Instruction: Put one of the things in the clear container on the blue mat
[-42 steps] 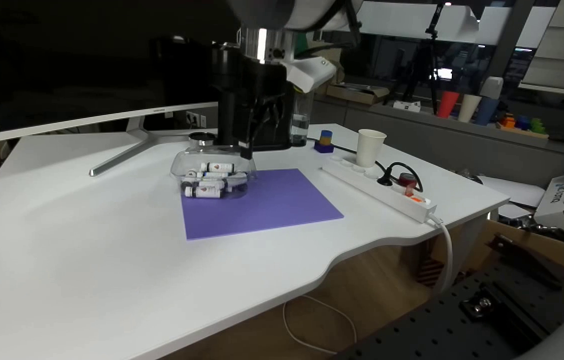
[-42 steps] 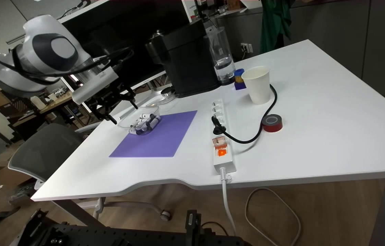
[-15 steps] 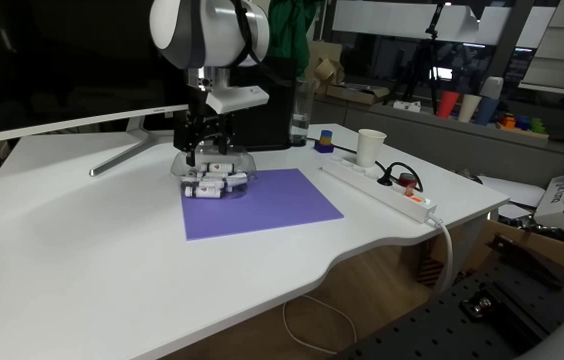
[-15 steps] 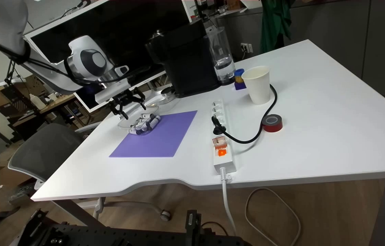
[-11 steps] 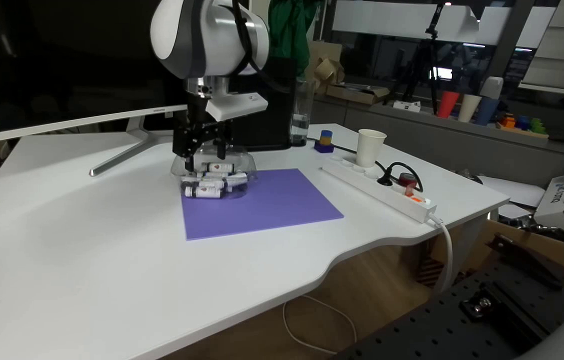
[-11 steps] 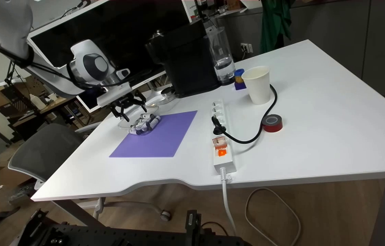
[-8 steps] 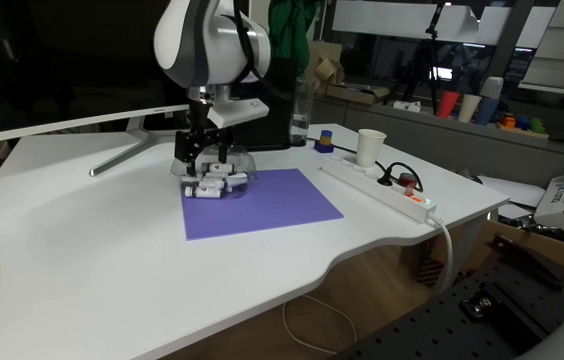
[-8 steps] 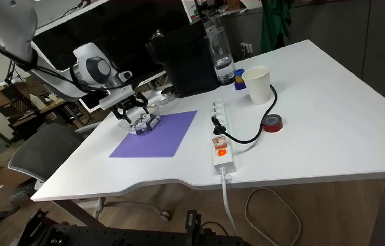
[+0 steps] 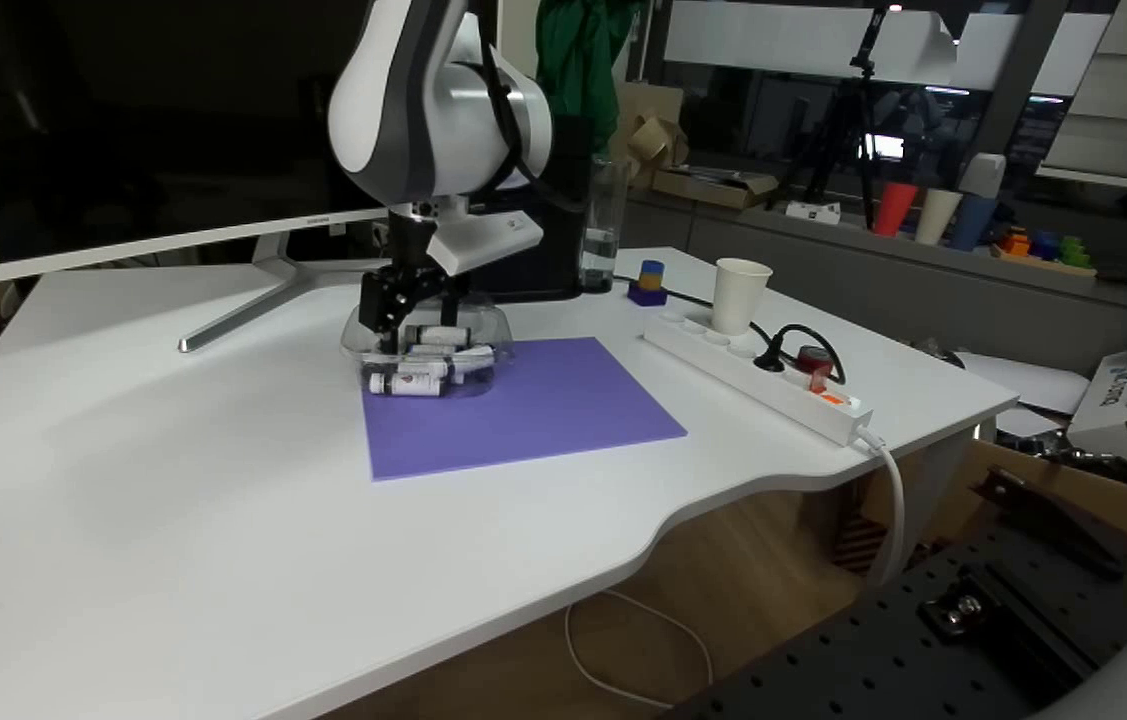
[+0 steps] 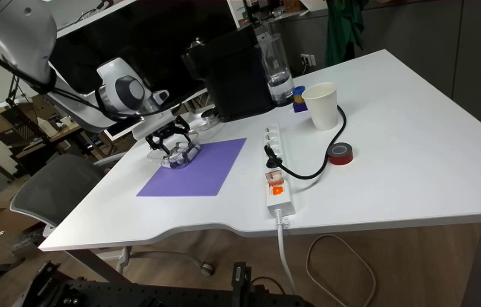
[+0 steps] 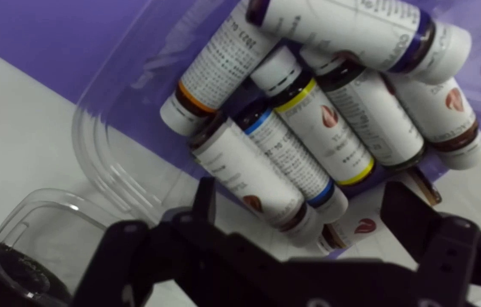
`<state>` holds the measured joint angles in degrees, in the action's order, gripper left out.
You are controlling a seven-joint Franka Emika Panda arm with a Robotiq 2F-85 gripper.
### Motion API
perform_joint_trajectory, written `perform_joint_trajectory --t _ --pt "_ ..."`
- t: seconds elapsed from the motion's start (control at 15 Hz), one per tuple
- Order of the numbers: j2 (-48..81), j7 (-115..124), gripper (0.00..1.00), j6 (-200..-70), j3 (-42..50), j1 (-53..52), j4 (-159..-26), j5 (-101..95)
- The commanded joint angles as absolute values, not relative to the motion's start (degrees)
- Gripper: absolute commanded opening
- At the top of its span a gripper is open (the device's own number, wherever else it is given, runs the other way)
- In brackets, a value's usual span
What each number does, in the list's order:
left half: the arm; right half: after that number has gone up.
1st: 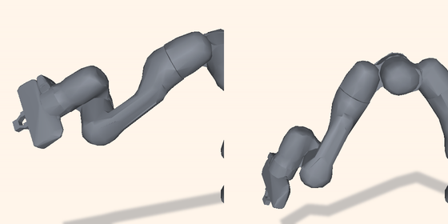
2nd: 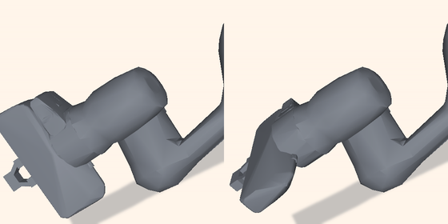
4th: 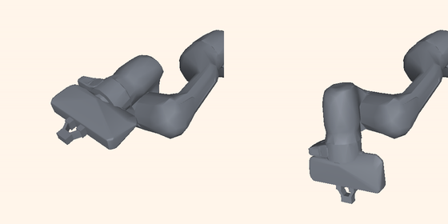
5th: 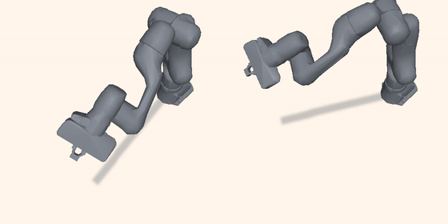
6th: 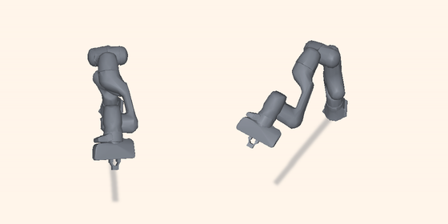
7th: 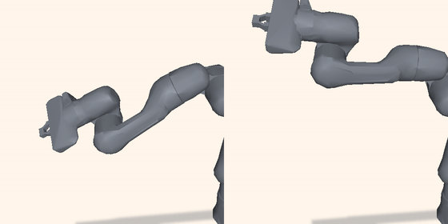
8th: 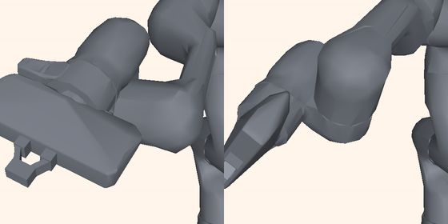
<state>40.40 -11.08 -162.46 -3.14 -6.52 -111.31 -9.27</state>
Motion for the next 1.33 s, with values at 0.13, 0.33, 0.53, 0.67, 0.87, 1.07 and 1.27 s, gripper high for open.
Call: perform_joint_trajectory --t 0.13,0.33,0.53,0.67,0.87,1.07,1.27 --pt "40.58 -11.61 0.75 -164.98 -2.78 -6.07 -111.68 -11.06" --pt "40.12 -12.01 0.57 -164.36 -3.42 -5.36 -111.64 -10.63" --pt "39.14 -12.28 0.38 -164.01 -3.77 -4.88 -111.64 -10.49" --pt "37.97 -12.02 0.25 -163.10 -3.12 -5.10 -111.58 -10.71" --pt "35.93 -12.01 0.03 -161.88 -2.12 -5.13 -111.51 -11.16" --pt "32.95 -12.18 0.07 -158.51 -1.02 -5.29 -111.35 -11.81" --pt "29.73 -12.01 0.07 -154.81 0.64 -5.31 -111.27 -13.30"
